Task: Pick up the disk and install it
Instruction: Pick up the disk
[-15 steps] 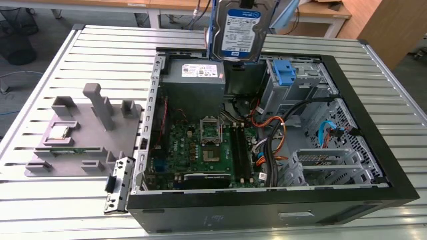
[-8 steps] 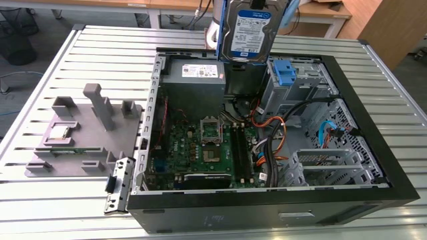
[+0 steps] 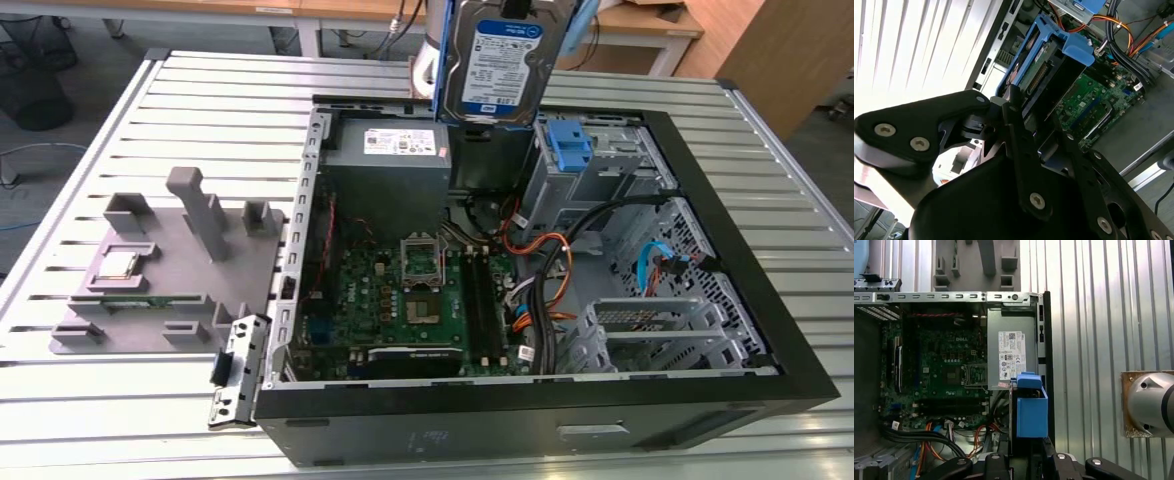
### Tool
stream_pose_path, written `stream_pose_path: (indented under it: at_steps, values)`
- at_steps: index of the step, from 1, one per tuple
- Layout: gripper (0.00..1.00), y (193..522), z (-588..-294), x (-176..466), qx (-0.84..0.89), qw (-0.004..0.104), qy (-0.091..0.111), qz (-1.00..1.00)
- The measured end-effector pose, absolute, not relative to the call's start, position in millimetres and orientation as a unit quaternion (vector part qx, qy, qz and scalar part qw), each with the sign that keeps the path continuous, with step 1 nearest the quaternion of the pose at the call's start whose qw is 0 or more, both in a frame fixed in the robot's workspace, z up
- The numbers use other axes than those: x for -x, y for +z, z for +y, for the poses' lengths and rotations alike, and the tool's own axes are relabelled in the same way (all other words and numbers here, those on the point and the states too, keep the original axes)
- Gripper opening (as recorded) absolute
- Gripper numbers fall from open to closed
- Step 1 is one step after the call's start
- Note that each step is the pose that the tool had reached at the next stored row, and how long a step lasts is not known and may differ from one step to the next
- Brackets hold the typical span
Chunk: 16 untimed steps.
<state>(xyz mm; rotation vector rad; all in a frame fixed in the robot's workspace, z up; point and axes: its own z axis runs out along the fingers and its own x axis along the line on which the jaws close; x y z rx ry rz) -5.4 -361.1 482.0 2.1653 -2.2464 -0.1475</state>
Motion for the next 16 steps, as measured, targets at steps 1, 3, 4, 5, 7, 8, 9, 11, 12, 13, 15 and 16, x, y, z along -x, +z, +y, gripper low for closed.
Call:
stream_pose_path:
  at_steps: [1, 3, 4, 5, 7, 8, 9, 11, 12, 13, 15, 16]
  values:
    - [0.35, 482.1, -361.5, 5.3, -0.693, 0.009, -0.047, -0.719]
    - [0.35, 482.0, -362.8, 5.2, -0.693, 0.009, -0.047, -0.719]
    - [0.35, 482.0, -363.7, 5.1, -0.693, 0.009, -0.047, -0.719]
    - [0.35, 482.0, -364.8, 5.0, -0.693, 0.009, -0.047, -0.719]
    - [0.35, 481.9, -367.0, 4.8, -0.693, 0.009, -0.047, -0.719]
    - [0.35, 481.9, -368.2, 4.6, -0.693, 0.009, -0.047, -0.719]
    - [0.35, 481.9, -369.3, 4.5, -0.693, 0.009, -0.047, -0.719]
    - [0.35, 482.0, -371.3, 4.3, -0.693, 0.009, -0.047, -0.719]
    - [0.35, 482.0, -372.1, 4.2, -0.693, 0.009, -0.047, -0.719]
    - [0.35, 481.9, -372.8, 4.0, -0.693, 0.009, -0.047, -0.719]
    - [0.35, 481.9, -374.3, 3.8, -0.693, 0.009, -0.047, -0.719]
    - [0.35, 482.0, -374.9, 3.7, -0.693, 0.009, -0.047, -0.719]
